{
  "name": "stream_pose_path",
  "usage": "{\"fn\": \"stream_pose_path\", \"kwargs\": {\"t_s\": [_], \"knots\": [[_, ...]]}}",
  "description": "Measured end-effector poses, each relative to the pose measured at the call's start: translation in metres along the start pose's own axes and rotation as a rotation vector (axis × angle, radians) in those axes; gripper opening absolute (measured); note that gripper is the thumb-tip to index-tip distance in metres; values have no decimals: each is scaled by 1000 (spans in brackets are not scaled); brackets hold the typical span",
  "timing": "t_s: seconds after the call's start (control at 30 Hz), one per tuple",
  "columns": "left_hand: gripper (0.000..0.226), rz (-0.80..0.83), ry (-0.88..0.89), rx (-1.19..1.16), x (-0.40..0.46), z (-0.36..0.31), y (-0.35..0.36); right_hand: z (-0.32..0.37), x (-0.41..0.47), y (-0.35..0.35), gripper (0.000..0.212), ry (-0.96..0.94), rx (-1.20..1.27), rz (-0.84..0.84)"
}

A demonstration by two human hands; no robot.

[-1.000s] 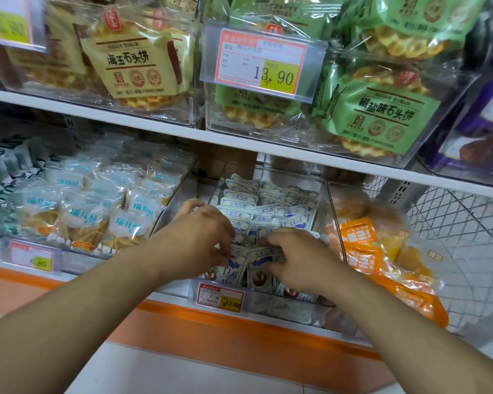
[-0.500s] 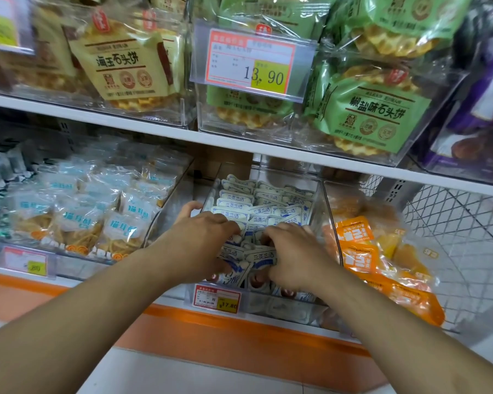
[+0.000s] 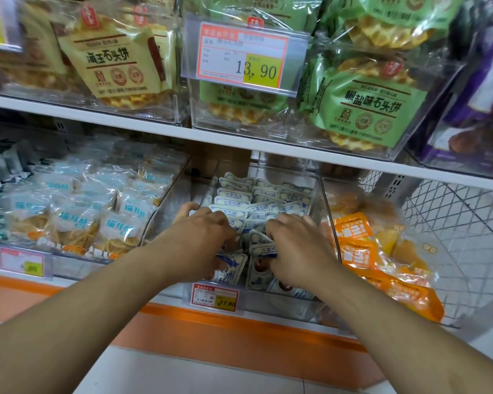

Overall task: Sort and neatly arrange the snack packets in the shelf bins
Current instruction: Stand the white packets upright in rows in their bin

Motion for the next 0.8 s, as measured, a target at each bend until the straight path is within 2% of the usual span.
{"fn": "stream_pose_path", "kwargs": {"t_s": [0.13, 0.2, 0.33, 0.4, 0.5, 0.7, 0.8], "knots": [[55, 40, -8, 52, 1, -1, 0, -3, 2, 5, 63, -20, 51, 51], [58, 73, -19, 70, 4, -3, -1, -3, 4, 11, 67, -47, 83, 40], [48, 78, -27, 89, 10, -6, -2, -3, 5, 15, 55, -32, 117, 10], [50, 79, -32, 82, 11, -5, -2, -4, 2, 11, 50, -7, 110, 4], [55, 82, -34, 46, 10, 0, -2, -3, -2, 5, 50, 10, 78, 2], [38, 51, -4, 7, 6, 1, -4, -2, -5, -1, 56, 22, 74, -3], [31, 20, 8, 31, 3, 2, -4, -1, -5, -1, 48, 37, 77, 1]]}}
Point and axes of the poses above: each hand's wrist, its own x-axis towards the middle knuckle, its own y-axis out of the palm, z = x × y, the point moved 3 cm from there along x, towards the middle knuckle, and after that the axes turned 4 degrees about y, right-handed, at the moved point
